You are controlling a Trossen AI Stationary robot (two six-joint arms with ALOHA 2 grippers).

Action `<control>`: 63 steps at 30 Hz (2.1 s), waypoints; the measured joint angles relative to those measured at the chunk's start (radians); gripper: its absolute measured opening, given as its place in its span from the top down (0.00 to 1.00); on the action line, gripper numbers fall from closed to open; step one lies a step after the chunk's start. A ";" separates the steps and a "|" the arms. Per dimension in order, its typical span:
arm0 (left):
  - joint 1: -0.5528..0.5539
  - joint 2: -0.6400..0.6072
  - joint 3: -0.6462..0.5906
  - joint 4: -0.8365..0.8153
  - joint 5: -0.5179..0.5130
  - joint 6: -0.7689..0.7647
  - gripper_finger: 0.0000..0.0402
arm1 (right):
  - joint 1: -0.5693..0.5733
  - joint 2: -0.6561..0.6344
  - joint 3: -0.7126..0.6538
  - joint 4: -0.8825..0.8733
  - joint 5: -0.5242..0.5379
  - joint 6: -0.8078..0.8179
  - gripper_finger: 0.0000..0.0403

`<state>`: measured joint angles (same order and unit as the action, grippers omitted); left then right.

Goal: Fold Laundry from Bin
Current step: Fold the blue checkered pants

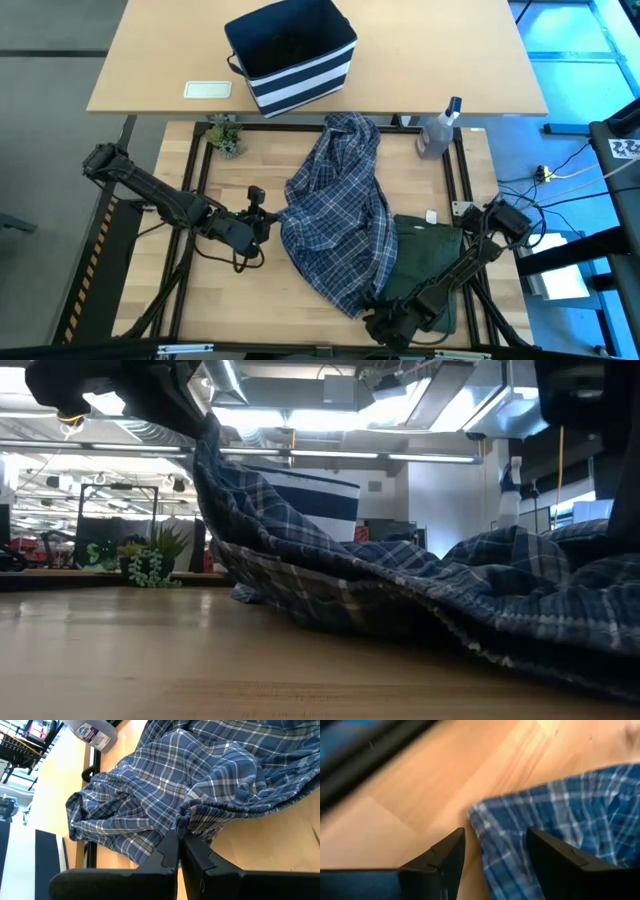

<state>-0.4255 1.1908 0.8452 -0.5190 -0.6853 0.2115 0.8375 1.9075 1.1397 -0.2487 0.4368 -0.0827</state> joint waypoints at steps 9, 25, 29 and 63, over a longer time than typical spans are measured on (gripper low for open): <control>0.000 0.000 0.000 0.000 0.004 0.000 1.00 | -0.001 0.034 0.000 -0.025 0.138 -0.028 0.55; -0.046 0.000 0.000 0.063 0.020 0.104 1.00 | -0.098 -0.171 0.000 -0.042 0.332 -0.017 0.99; -0.089 0.000 0.000 0.194 0.015 0.239 1.00 | -0.175 -0.229 0.000 -0.015 0.331 -0.066 0.98; -0.105 0.106 0.000 0.598 0.200 0.587 1.00 | -0.480 -0.241 0.000 0.486 -0.187 -0.342 0.96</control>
<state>-0.5303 1.2972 0.8452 0.0786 -0.4850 0.7986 0.3573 1.6669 1.1400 0.2371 0.2496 -0.4251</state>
